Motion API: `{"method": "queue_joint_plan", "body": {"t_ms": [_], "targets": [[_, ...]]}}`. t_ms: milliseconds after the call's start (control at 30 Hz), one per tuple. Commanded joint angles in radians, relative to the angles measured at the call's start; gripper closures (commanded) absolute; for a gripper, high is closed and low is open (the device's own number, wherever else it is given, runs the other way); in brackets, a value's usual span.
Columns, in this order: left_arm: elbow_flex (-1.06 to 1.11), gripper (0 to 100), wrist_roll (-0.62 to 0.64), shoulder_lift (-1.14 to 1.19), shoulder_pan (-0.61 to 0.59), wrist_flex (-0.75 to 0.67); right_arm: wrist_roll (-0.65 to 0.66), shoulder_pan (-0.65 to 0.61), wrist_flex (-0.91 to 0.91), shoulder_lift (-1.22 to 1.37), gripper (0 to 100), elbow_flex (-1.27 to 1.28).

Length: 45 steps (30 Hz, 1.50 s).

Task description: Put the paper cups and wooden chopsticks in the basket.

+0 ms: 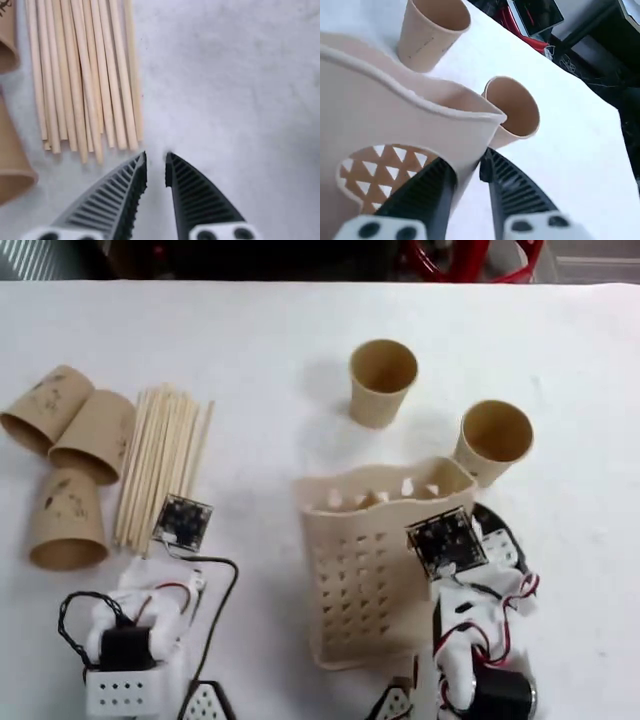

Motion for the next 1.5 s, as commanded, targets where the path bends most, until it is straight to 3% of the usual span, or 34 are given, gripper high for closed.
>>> {"method": "queue_joint_plan", "body": {"t_ms": [0,400,533,700,1000,1300,1467], "targets": [[-0.002,92,-0.005,-0.002,-0.002,0.002,-0.12,-0.085,-0.153,-0.004,98.1,-0.005],[-0.002,92,-0.005,-0.002,-0.002,0.002,-0.514,-0.133,-0.636,0.134,98.1,-0.002],[-0.002,92,-0.005,-0.002,-0.002,0.002,-0.632,-0.202,-0.759,0.231,97.8,0.0],[-0.002,92,-0.005,-0.002,-0.002,0.002,-0.637,-0.282,-0.998,0.369,98.1,0.041],[-0.002,92,-0.005,-0.002,-0.002,0.002,-0.643,-0.291,-1.389,0.644,97.8,0.14],[-0.002,92,-0.005,-0.002,-0.002,0.002,-0.713,-0.254,-1.534,0.897,97.1,0.137],[-0.002,92,-0.005,-0.002,-0.002,0.002,-0.769,-0.213,-1.543,0.931,88.1,0.157]]}}
